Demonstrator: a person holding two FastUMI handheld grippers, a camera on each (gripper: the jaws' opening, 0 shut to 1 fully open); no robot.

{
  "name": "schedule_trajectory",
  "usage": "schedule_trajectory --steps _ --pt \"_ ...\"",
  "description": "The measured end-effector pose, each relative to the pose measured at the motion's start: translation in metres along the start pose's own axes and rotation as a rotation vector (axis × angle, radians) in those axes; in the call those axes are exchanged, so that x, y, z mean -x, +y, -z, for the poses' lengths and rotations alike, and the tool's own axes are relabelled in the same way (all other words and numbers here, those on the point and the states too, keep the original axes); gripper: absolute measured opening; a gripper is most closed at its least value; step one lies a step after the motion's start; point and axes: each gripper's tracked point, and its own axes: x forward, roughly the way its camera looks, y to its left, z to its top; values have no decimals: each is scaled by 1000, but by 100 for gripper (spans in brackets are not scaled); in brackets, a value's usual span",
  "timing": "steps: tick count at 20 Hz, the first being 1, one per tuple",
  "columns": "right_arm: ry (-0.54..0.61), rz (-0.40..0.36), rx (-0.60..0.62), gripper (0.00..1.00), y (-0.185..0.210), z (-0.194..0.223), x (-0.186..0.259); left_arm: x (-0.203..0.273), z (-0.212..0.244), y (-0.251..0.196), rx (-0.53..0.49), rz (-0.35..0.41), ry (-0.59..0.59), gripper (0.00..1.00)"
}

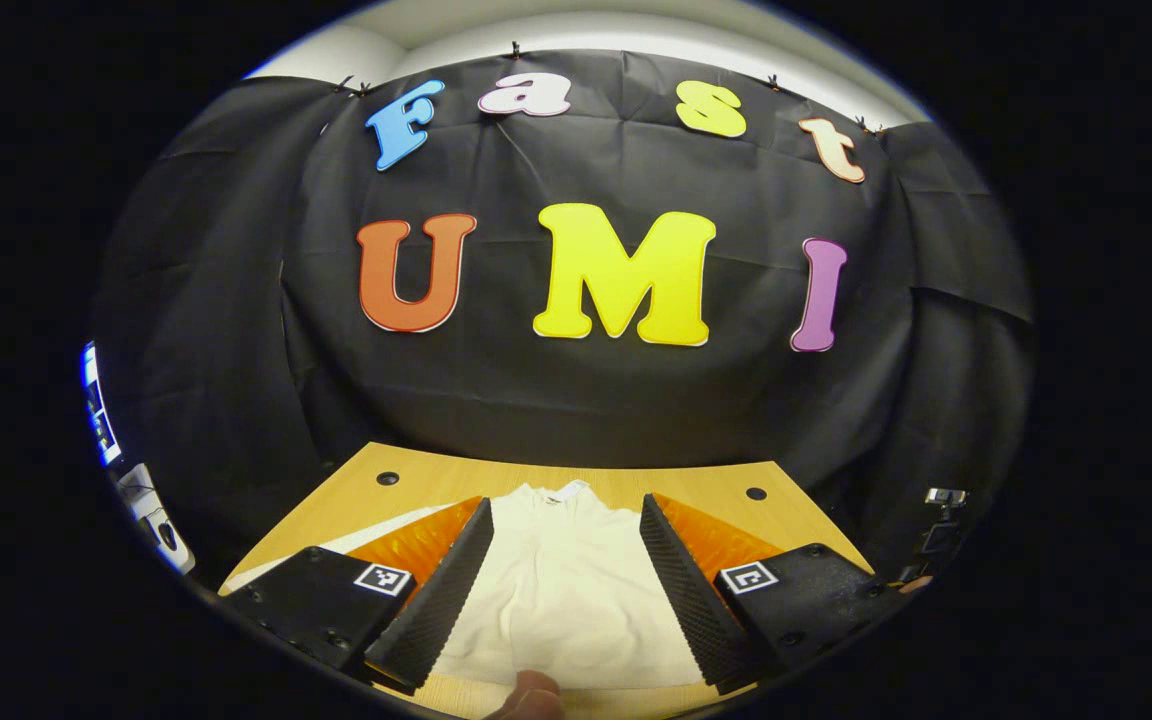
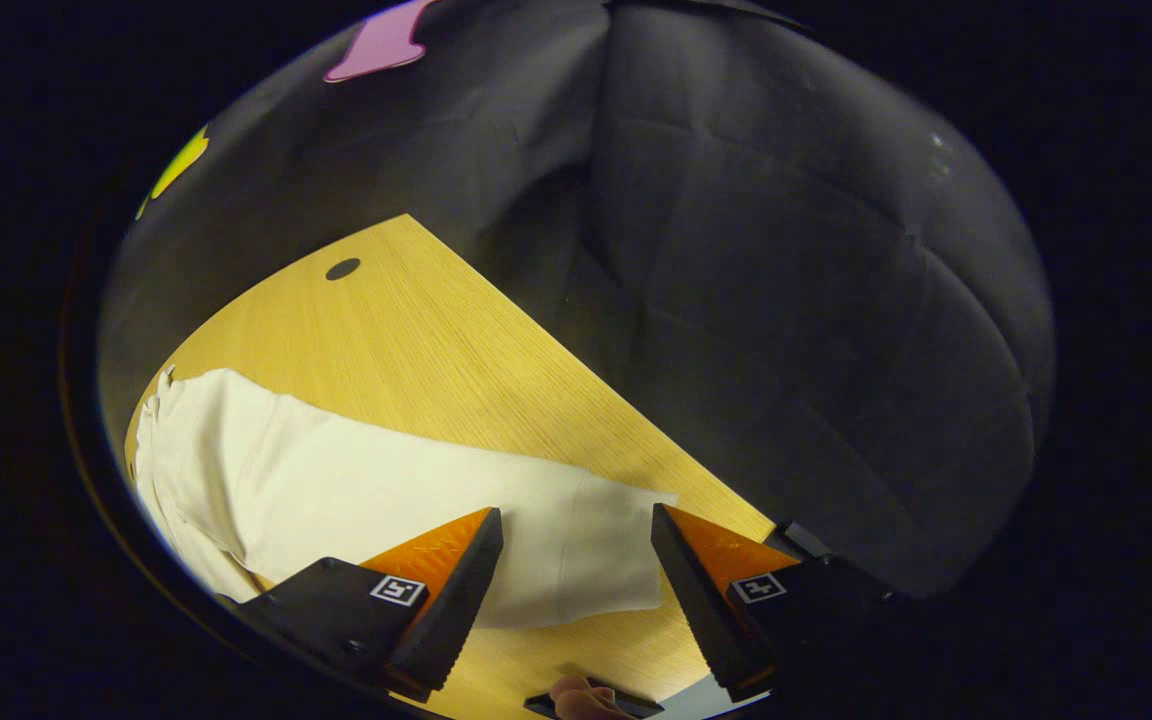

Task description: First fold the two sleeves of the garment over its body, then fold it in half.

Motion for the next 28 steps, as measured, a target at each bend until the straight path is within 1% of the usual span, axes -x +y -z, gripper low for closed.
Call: schedule_trajectory --steps 2,4,7,10,11,14,15,16,17,18,19,21,22,23,25,26,27,28 --pt "47 6 -20 95 -8 6 -11 3 3 -3 -1 -19 3 96" --pt "94 -12 -33 93 -11 9 -18 4 6 -7 -6 -31 5 96" --pt "137 -8 -45 94 -19 10 -18 11 9 -5 -16 -53 7 96" --pt "197 -9 -90 96 -23 12 -14 14 6 0 -14 -69 -3 96" --pt "184 -24 -98 96 -22 7 -18 14 6 3 -12 -73 -5 96" --pt "232 -12 -86 97 -24 11 -22 11 12 12 -9 -79 16 96" --pt "242 -8 -80 93 -23 9 -22 11 14 17 -5 -80 20 96" --pt "253 -9 -79 93 -22 9 -21 11 15 20 0 -79 23 96" --pt "266 -9 -83 85 -21 9 -22 10 16 23 2 -79 26 96" --pt "274 -8 -87 82 -19 9 -22 9 17 28 6 -80 32 96" --pt "282 -6 -93 67 -18 5 -20 9 20 33 7 -79 40 96" --pt "279 -9 -112 54 -12 4 -21 9 22 45 1 -86 44 96" --pt "286 -7 -126 46 -10 3 -24 10 22 50 -4 -86 47 96" --pt "286 1 -125 27 -10 3 -24 11 23 56 -9 -88 47 96" --pt "283 6 -118 22 -10 5 -25 12 20 67 -17 -90 44 96" --pt "293 17 -129 27 -7 7 -20 12 19 72 -20 -88 42 96" --pt "301 21 -132 10 -4 7 -15 11 20 77 -22 -87 40 96" --pt "303 16 -130 9 -1 8 -13 11 20 82 -22 -87 40 96"
